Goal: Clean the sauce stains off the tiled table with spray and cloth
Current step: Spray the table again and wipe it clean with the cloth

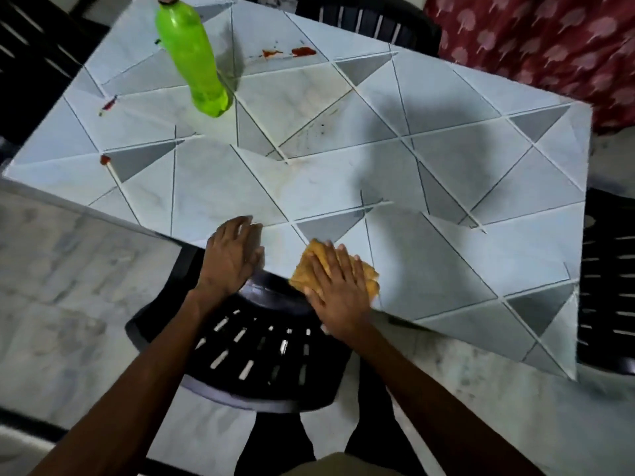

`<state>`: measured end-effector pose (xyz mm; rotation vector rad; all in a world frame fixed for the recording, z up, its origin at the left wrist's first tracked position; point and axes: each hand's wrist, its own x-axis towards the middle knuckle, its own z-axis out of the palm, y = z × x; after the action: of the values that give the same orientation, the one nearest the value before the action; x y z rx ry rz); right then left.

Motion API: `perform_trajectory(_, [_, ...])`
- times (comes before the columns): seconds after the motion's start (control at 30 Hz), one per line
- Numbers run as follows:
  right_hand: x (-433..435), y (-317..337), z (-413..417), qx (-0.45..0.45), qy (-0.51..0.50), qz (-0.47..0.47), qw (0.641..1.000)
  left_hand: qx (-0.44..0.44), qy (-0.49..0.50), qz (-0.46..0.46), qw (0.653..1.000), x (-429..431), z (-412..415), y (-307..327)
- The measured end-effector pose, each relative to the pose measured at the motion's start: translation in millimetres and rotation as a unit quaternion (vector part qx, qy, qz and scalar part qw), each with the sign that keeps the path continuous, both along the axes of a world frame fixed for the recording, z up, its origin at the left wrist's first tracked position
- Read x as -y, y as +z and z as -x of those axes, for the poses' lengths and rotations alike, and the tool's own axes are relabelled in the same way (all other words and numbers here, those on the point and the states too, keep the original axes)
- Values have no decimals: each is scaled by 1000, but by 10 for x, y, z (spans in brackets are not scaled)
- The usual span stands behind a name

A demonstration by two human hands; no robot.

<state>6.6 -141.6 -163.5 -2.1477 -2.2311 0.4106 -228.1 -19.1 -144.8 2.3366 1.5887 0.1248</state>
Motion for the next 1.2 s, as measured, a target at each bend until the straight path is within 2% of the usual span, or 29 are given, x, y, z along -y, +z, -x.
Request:
perform_trajectory(0.07, [163,-10,-175,8,-8,2,1000,15,-5,-10,1000,-242,211,-18])
perform_trajectory(0.17, [193,-46,-529,30,-173,32,984,23,-28,2,999,-459,369,-39])
perform_trajectory(0.23, [-131,-70,-673,22,-274,43,960,31,-37,9,999,-503,424,-30])
perform_trajectory(0.33, [-995,-89,-416,-8,-353,27,935,32,-57,-8,998,-520,470,-94])
perform_trajectory(0.4, [-1394,-132,13,-2,-335,-9,942,30,-62,-8,998,-534,483,-120])
perform_trajectory(0.47, [-1412,-178,471,20,-256,-25,966,29,-59,-5,998,-552,496,-130])
perform_trajectory(0.57, [-874,-131,806,34,-157,-28,987,37,-58,7,998,-577,537,-110])
perform_trajectory(0.67, [-267,-117,579,26,-108,-25,993,56,-57,1,997,-599,543,-104])
perform_trajectory(0.77, [-175,-143,3,41,-191,4,981,70,-53,6,996,-580,538,-150])
perform_trajectory(0.87, [-834,-102,-329,24,-309,18,950,66,-58,14,996,-591,543,-167])
perform_trajectory(0.93, [-1248,-105,-113,5,-322,16,947,64,-54,23,996,-608,538,-145])
perform_trajectory(1.0, [-1339,-145,330,18,-261,-3,965,67,-40,34,996,-606,529,-101])
perform_trajectory(1.1, [-890,-162,910,40,-116,-16,992,71,-35,44,996,-627,527,-46])
perform_trajectory(1.2, [-403,-116,805,24,-17,-23,999,78,-32,38,996,-595,485,-33])
